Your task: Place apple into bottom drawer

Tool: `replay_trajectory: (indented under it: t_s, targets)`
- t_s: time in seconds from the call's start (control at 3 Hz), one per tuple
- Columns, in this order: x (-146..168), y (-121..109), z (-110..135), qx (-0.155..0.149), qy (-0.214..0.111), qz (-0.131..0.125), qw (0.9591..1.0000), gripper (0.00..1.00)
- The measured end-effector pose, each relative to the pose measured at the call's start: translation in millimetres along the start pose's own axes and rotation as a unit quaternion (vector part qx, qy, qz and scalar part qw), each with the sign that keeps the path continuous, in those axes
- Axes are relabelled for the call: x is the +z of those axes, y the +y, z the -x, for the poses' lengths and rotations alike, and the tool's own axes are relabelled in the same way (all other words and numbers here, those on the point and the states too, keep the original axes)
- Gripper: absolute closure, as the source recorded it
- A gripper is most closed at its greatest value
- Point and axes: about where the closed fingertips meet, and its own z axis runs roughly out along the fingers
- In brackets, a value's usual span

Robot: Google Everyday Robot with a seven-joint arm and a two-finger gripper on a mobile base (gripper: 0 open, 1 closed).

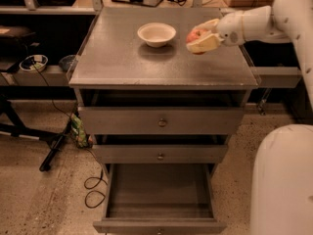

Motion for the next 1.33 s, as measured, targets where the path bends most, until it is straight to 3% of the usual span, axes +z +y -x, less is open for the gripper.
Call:
replay_trajectory:
  t_s: [0.33, 0.67, 1.0, 1.33]
  targets:
    - [-25.6, 18.7, 2.4, -0.023, 0.000, 0.027, 0.9994, 1.00]
    - [-42.0, 52.2, 0.9, -0.042, -0.011, 0.094, 0.9946, 1.00]
    - [-40.0, 54.9, 2.4, -0.043, -0.016, 0.099, 0.9940, 1.00]
    - [-48.2, 77.1, 12.2, -0.048, -0.047, 0.126, 0.9898, 1.00]
